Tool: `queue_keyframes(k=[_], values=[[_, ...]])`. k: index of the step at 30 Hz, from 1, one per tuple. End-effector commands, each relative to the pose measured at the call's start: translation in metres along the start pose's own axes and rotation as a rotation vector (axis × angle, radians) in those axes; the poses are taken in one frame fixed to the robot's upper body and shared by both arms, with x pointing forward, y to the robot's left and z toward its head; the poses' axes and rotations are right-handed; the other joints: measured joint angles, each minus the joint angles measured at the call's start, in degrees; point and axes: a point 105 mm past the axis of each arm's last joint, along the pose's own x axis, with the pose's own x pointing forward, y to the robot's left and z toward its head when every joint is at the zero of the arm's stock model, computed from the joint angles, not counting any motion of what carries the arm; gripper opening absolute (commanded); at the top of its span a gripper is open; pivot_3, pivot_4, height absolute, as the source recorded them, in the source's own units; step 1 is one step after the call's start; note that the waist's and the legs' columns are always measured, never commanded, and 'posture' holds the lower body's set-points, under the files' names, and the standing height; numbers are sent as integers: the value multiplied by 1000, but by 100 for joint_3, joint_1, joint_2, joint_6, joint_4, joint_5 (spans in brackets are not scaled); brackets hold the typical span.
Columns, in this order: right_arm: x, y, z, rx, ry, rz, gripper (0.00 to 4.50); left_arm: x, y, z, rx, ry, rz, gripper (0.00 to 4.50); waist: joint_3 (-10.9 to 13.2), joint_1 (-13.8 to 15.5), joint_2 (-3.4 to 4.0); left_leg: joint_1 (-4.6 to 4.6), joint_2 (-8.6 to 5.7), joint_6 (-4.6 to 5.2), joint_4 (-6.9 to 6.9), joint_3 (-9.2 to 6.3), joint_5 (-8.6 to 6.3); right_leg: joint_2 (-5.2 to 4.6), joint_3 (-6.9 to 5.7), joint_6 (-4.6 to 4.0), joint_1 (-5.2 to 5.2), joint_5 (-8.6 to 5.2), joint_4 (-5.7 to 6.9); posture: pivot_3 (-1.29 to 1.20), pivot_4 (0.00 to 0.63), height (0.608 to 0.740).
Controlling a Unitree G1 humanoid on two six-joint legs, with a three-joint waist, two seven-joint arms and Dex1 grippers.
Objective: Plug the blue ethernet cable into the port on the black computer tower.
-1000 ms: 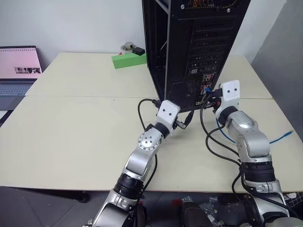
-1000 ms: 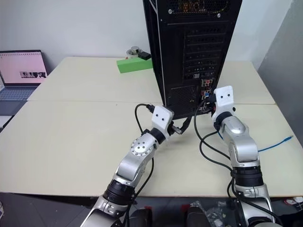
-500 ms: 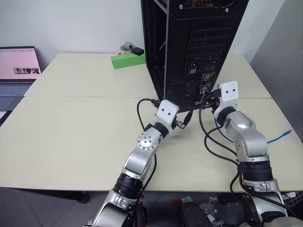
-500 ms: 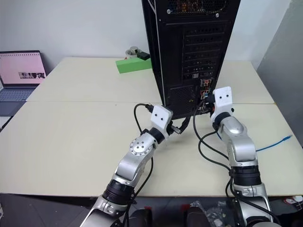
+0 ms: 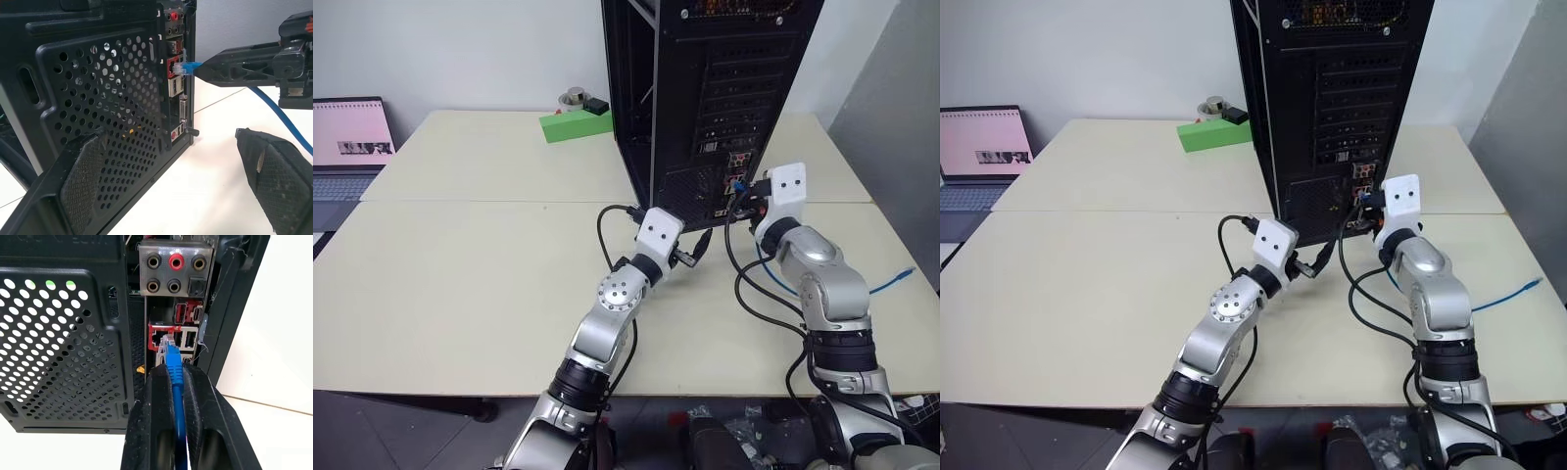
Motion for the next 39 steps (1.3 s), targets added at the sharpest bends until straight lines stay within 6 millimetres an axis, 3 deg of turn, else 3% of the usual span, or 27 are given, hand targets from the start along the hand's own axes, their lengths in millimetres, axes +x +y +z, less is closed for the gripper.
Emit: queue_keyframes(k=[1, 10, 39], values=[[-8, -7, 26, -53, -74, -30, 0, 2, -1, 15, 15, -59, -3, 4430, 0, 9, 0, -1, 0, 0, 0, 0, 0, 0, 0, 0, 0, 0, 0, 0, 150, 740], [-18, -8, 18, -42, -16, -29, 0, 1, 1, 12, 10, -49, 2, 4430, 0, 44, 0, -3, -1, 0, 0, 0, 0, -1, 1, 0, 0, 0, -4, 0, 150, 740], [-1, 2, 22, 8, -42, -14, 0, 1, 0, 13, 11, -49, -1, 4430, 0, 40, 0, -2, -1, 0, -2, 0, 0, -1, 0, 0, -1, 0, -4, 0, 150, 740]])
